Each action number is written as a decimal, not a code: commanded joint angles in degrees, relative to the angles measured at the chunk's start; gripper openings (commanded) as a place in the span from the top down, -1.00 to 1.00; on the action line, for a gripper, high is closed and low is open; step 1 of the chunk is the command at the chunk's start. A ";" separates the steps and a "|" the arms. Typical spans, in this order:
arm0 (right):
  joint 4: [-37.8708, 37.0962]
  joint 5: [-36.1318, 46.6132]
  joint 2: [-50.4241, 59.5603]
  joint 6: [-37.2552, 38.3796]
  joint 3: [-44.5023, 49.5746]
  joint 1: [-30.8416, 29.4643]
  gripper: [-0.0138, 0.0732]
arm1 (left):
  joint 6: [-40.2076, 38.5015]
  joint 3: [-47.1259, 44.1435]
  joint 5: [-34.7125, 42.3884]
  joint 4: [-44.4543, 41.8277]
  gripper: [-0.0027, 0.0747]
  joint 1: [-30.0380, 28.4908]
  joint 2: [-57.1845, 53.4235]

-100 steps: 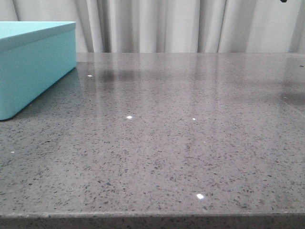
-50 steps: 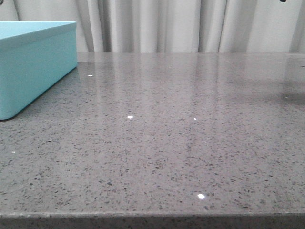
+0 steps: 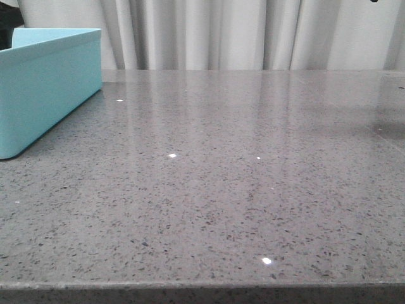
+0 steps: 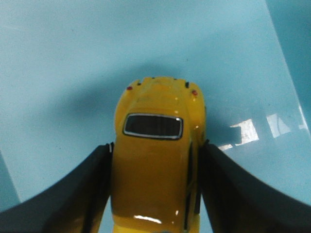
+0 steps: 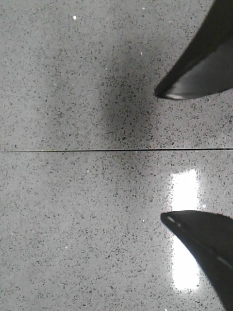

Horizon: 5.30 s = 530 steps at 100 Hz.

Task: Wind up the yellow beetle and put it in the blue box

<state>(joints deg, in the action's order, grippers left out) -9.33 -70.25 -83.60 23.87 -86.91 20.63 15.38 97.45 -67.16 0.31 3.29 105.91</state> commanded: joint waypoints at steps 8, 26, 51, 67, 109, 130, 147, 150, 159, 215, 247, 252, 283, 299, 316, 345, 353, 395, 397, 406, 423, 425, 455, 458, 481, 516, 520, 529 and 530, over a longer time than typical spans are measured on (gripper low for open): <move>-1.15 2.29 2.43 -0.52 -1.48 0.03 -0.44 | -0.67 -1.25 3.81 0.58 0.11 0.05 -3.17; -1.15 2.29 2.43 -0.52 -1.48 0.03 -0.44 | -0.67 -2.60 3.72 0.58 0.11 0.05 -2.81; -1.15 2.11 2.43 -0.52 -1.48 0.03 -0.44 | -0.56 -2.60 3.83 0.58 -0.23 0.05 -2.81; -1.15 2.06 2.43 -0.52 -1.48 0.03 -0.44 | -0.56 -2.08 3.42 0.58 -0.31 0.05 -2.81; -1.15 4.41 5.10 -5.35 -1.48 0.03 -0.44 | -0.56 1.53 3.73 2.22 0.05 0.05 -12.70; -1.15 4.46 7.73 -5.85 -1.17 0.03 -0.33 | 0.19 -1.81 5.62 2.82 0.67 0.05 -20.43; -1.15 4.53 11.13 -5.85 0.46 0.03 0.23 | 0.88 -6.81 6.91 4.31 0.98 0.05 -27.14; -1.15 4.53 11.76 -5.90 0.87 0.03 0.34 | 0.88 -7.86 6.91 4.31 0.98 0.05 -28.25; -1.15 5.03 13.97 -5.89 2.56 0.03 0.66 | 0.88 -11.91 8.02 4.31 0.98 0.05 -32.09; -1.15 19.54 34.38 -5.89 23.77 0.03 0.83 | 0.88 -45.11 25.23 12.34 0.98 0.05 -61.87; -1.15 28.01 47.22 -5.89 38.11 0.03 0.83 | 0.41 -59.07 29.84 14.50 0.98 0.05 -78.64; -1.15 28.79 48.67 -5.89 39.73 0.03 0.83 | 0.41 -60.57 29.84 14.74 0.98 0.05 -80.85; -1.15 35.29 57.10 -5.89 48.34 0.03 0.83 | 0.27 -67.34 29.84 16.36 0.98 0.05 -90.49; -1.15 35.10 58.94 -5.84 49.41 0.03 0.83 | 0.27 -67.92 29.27 16.71 0.98 0.05 -92.43; -1.15 32.46 59.01 -5.84 49.41 0.03 0.83 | 0.27 -67.92 28.85 16.71 0.98 0.05 -92.43; -1.15 32.02 59.01 -5.84 49.41 0.03 0.83 | 0.27 -67.92 28.95 16.71 0.98 0.05 -92.43; -1.15 32.02 59.01 -5.84 49.41 0.03 0.83 | 0.27 -67.92 28.95 16.71 0.98 0.05 -92.43; -1.15 32.02 59.01 -5.84 49.41 0.03 0.83 | 0.27 -67.92 30.70 16.28 0.98 0.05 -92.43; -1.15 32.02 59.01 -5.84 49.41 0.03 0.83 | 0.27 -67.92 31.08 15.97 0.98 0.05 -92.43; -1.15 32.02 59.01 -5.84 49.41 0.03 0.83 | 0.27 -68.87 34.91 14.53 0.98 0.05 -92.82; -1.15 32.02 59.01 -5.84 49.41 0.03 0.83 | 0.27 -73.96 48.92 11.85 0.98 0.05 -95.07; -1.15 32.02 59.01 -5.84 49.41 0.03 0.83 | -0.07 -74.74 50.39 11.72 0.98 0.05 -95.58; -1.15 32.02 59.01 -5.84 49.41 0.03 0.83 | -15.95 -86.29 66.50 1.98 0.98 0.05 -101.86; -1.15 32.02 59.01 -5.84 49.41 0.03 0.83 | -16.50 -87.54 67.48 1.98 0.98 0.05 -102.62; -1.15 32.02 59.01 -5.84 49.41 0.03 0.83 | -19.32 -96.03 70.12 1.22 0.98 0.05 -107.08; -1.15 32.08 58.94 -5.84 49.41 0.03 0.83 | -19.19 -98.66 65.78 1.74 0.98 0.05 -108.08; -1.15 32.08 58.94 -5.84 49.41 0.03 0.83 | -19.19 -98.66 65.65 1.74 0.98 0.05 -108.08; -1.15 32.08 58.94 -5.84 49.41 0.03 0.83 | -19.19 -98.66 65.54 1.74 0.98 0.05 -108.08; -1.15 32.08 58.94 -5.84 49.41 0.03 0.83 | -19.19 -98.66 65.54 1.74 0.98 0.05 -108.08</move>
<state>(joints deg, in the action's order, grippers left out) -9.33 -41.97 -24.31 18.35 -36.13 20.63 -3.22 0.00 -5.82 1.61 3.29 -0.27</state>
